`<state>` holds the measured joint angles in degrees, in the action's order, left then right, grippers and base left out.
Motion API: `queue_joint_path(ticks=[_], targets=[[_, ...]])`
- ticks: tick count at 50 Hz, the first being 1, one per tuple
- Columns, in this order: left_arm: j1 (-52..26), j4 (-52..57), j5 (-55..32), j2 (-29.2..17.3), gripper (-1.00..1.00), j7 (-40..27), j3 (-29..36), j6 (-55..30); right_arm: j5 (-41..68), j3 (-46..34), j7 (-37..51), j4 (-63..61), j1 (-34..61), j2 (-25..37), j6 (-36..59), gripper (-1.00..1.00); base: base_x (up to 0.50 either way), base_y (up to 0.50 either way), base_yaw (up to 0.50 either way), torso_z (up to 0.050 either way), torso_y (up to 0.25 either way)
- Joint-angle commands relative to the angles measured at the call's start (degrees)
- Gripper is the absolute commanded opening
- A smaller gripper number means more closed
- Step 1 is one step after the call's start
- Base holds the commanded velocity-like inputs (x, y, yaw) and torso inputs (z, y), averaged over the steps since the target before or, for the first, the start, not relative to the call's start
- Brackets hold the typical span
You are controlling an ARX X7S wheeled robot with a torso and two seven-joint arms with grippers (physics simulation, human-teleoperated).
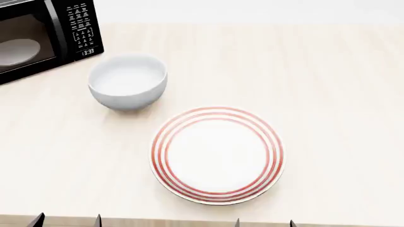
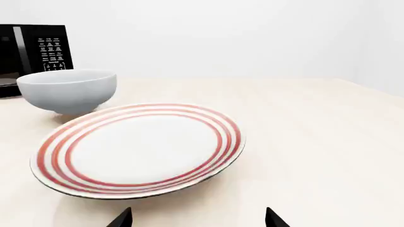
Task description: Open the microwave.
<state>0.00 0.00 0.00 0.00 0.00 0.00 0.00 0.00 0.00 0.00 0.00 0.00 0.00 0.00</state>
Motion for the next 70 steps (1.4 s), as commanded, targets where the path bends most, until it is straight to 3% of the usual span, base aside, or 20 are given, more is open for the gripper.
queue_joint_path(ticks=[1,2,17,70], targets=[[0.2,0.0,-0.9,-0.8,1.0,-1.5,0.8,1.6,1.4,-1.2,0.8,-0.7,-0.3,0.8,-0.8,1.0,0.0,0.0,0.0,0.0,0.0],[1.5,1.0,-1.7,-1.0,1.0,-1.7,1.0,5.7,-0.2,-2.0,1.8,-1.4,-0.8,1.3,-3.0,1.0,0.0,0.0,0.0,0.0,0.0],[1.2,0.4,-2.6,-3.2,1.0,-5.0,3.9,5.6,0.3,-4.8,4.3,-4.1,-2.3,3.7,-6.1,1.0,0.04,0.05,0.0,0.0,0.0],[0.5,0.0,-6.0,-6.7,1.0,-8.9,8.0,5.0,3.7,-8.7,7.8,-4.3,-1.8,7.2,-6.5,1.0,0.16,0.36,0.0,0.0,0.0]])
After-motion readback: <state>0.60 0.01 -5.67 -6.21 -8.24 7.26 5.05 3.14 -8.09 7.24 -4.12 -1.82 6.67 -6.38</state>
